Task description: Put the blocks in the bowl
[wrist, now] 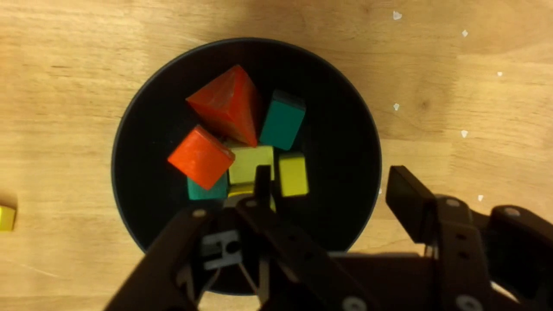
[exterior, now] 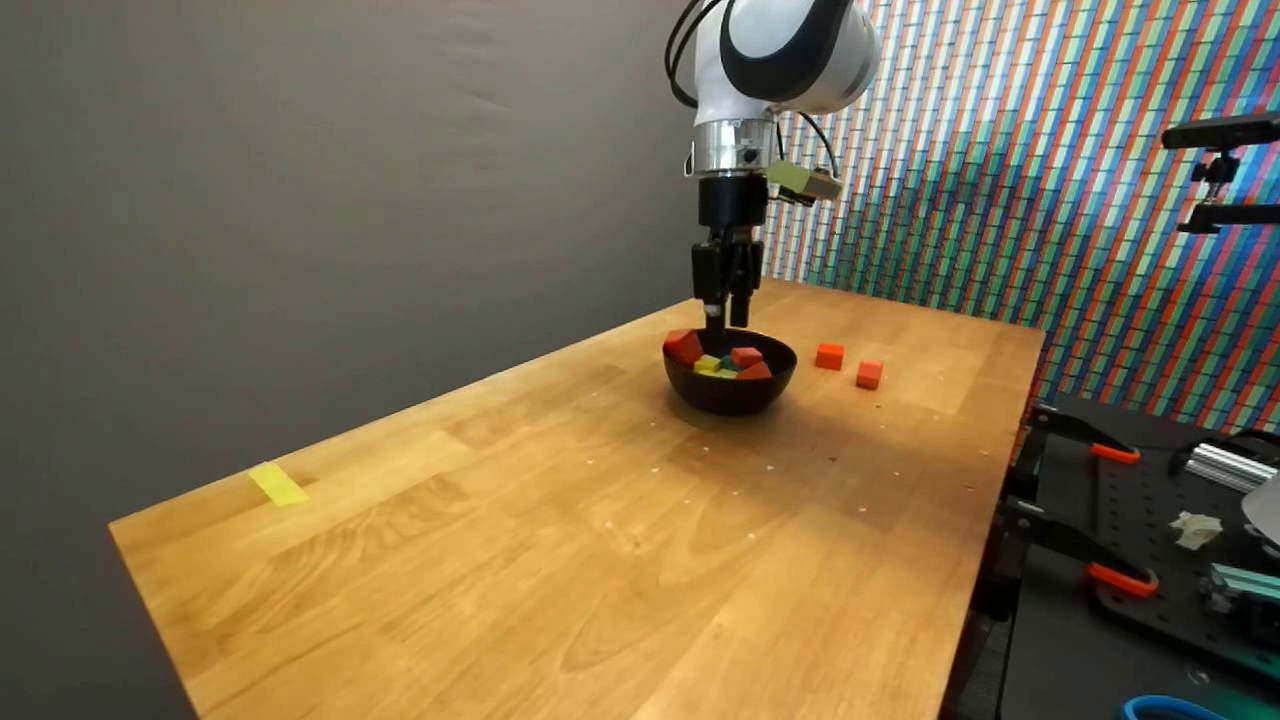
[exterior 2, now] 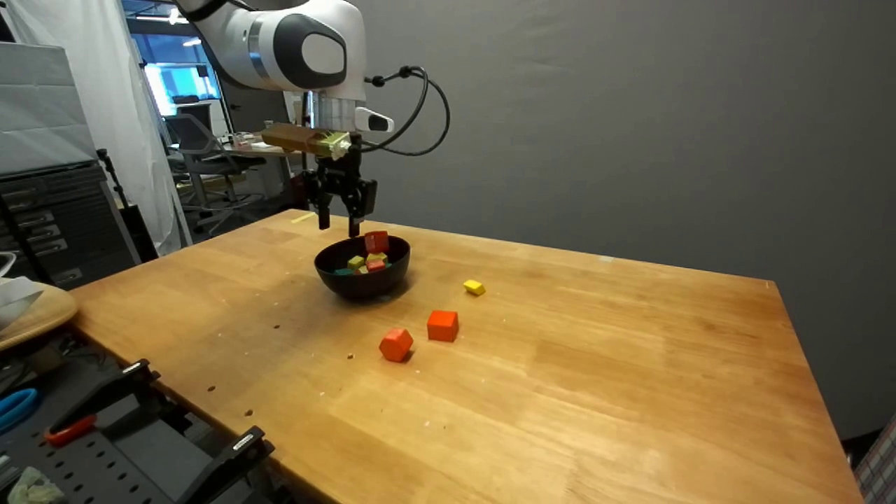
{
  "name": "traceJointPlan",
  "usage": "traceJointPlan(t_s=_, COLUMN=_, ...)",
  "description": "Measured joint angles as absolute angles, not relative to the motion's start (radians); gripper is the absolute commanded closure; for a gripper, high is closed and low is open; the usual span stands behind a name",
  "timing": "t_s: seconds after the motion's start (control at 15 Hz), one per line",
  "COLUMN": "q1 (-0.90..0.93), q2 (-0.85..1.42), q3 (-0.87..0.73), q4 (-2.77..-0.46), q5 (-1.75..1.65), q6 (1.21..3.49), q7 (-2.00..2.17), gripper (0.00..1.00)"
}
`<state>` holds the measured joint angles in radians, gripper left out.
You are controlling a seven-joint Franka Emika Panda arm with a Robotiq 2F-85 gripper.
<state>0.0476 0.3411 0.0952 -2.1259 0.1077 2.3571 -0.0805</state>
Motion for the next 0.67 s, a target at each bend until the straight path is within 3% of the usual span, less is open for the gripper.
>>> traceJointPlan(t_s=0.67, q1=-0.050, q2=0.227, q3=-0.115, q4=-2.153, q5=-0.149, q6=2.447, q7=-0.040, gripper=0.00)
